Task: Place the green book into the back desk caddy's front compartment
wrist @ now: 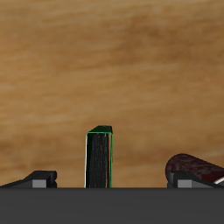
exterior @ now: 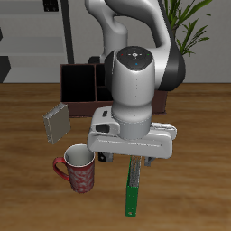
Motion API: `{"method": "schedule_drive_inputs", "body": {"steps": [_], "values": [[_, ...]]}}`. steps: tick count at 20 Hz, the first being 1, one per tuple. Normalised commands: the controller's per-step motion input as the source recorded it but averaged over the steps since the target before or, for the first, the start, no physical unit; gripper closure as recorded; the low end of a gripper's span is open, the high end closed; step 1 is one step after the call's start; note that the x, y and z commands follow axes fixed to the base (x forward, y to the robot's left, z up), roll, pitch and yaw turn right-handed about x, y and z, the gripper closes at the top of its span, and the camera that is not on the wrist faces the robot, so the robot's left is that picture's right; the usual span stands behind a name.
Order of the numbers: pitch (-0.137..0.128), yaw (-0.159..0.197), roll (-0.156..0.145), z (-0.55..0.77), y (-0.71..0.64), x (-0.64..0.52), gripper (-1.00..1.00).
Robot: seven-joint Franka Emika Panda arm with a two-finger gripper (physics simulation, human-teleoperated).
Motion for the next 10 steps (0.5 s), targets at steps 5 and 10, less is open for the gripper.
{"method": "schedule_drive_inputs", "body": {"steps": [5,10], "values": [[0.011,0.007,0.010,-0.12,0.00,0.01,-1.00],[0.026,0.009,-0.004,-0.16,0.02,0.04,-1.00]]}}
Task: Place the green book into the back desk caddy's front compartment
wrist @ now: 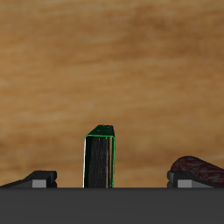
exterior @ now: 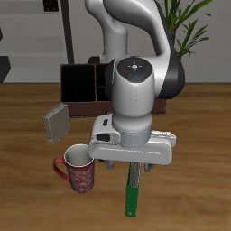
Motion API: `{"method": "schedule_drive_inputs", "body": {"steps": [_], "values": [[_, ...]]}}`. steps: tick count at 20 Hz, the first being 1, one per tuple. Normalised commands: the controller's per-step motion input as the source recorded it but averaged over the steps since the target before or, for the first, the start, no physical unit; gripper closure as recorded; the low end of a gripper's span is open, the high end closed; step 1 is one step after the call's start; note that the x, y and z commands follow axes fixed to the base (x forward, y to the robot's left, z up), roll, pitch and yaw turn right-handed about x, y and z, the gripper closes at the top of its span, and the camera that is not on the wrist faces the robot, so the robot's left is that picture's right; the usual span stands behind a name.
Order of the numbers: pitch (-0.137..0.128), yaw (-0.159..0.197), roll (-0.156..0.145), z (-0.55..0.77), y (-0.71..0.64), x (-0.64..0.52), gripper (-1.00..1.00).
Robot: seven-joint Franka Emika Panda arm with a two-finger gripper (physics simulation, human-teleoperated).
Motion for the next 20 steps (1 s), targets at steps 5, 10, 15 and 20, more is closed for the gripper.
{"method": "schedule_drive_inputs", "body": {"steps": [5,10,15,20], "values": [[0.017,0.007,0.009,-0.15,0.05,-0.01,-1.00],[0.022,-0.011,-0.004,-0.14,0.01,0.03,-1.00],[0.015,0.004,0.000,-0.13,-0.05,-0.01,-1.00],[0.030,0.016,-0.005,-0.27,-0.02,0.03,-1.00]]}}
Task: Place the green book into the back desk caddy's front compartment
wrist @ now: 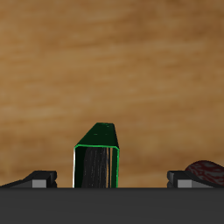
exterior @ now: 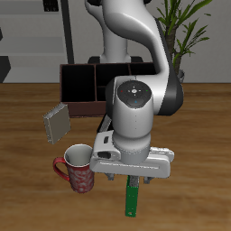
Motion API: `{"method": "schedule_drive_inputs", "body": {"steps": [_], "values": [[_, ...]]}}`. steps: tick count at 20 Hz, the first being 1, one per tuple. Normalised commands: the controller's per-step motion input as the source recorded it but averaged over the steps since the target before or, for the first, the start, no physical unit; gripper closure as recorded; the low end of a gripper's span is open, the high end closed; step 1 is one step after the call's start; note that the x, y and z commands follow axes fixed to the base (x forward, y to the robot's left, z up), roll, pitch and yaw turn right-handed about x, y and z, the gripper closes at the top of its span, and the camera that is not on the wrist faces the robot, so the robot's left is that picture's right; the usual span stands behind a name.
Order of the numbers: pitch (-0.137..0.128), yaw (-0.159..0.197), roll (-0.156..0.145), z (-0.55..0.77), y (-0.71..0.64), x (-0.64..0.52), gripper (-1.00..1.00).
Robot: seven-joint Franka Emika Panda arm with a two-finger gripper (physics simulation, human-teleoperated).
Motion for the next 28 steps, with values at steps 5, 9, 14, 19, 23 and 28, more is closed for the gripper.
{"method": "schedule_drive_inputs", "body": {"steps": [5,9,14,19,23,28], "values": [[0.048,0.017,0.054,-0.29,0.17,-0.02,1.00],[-0.015,0.017,0.011,0.02,0.01,-0.03,1.00],[-0.013,0.025,0.029,0.12,0.03,-0.08,1.00],[-0.071,0.045,0.058,0.49,0.19,-0.27,1.00],[-0.042,0.040,0.045,0.34,0.16,-0.22,1.00],[-0.110,0.124,0.163,0.96,0.53,-0.77,1.00]]}}
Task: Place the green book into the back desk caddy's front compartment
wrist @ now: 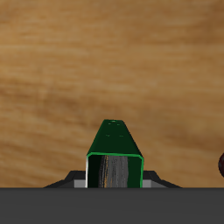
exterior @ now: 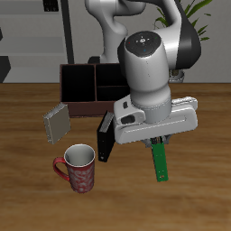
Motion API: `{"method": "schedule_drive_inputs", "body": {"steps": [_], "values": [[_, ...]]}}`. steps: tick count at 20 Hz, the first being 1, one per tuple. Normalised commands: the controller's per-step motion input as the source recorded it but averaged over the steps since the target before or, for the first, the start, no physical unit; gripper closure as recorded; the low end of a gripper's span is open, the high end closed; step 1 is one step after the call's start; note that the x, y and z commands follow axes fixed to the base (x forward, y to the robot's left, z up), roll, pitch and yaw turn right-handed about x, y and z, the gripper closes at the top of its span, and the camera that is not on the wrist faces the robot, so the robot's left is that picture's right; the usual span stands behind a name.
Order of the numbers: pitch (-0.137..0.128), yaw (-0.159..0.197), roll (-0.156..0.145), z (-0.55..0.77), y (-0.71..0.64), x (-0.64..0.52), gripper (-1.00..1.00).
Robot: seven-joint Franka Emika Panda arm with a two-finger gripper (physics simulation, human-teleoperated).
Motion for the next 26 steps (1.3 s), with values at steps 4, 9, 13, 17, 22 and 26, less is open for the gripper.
{"method": "schedule_drive_inputs", "body": {"steps": [4,9,13,17,22,26], "values": [[-0.030,0.028,0.070,0.42,0.22,-0.46,1.00],[-0.042,0.054,0.040,0.40,0.14,-0.53,1.00],[-0.034,0.096,0.051,0.35,0.10,-0.61,1.00],[-0.012,0.079,0.006,0.34,-0.02,-0.66,1.00],[-0.031,0.076,0.037,0.21,0.00,-0.55,1.00],[-0.016,0.104,0.012,0.18,-0.11,-0.53,1.00]]}}
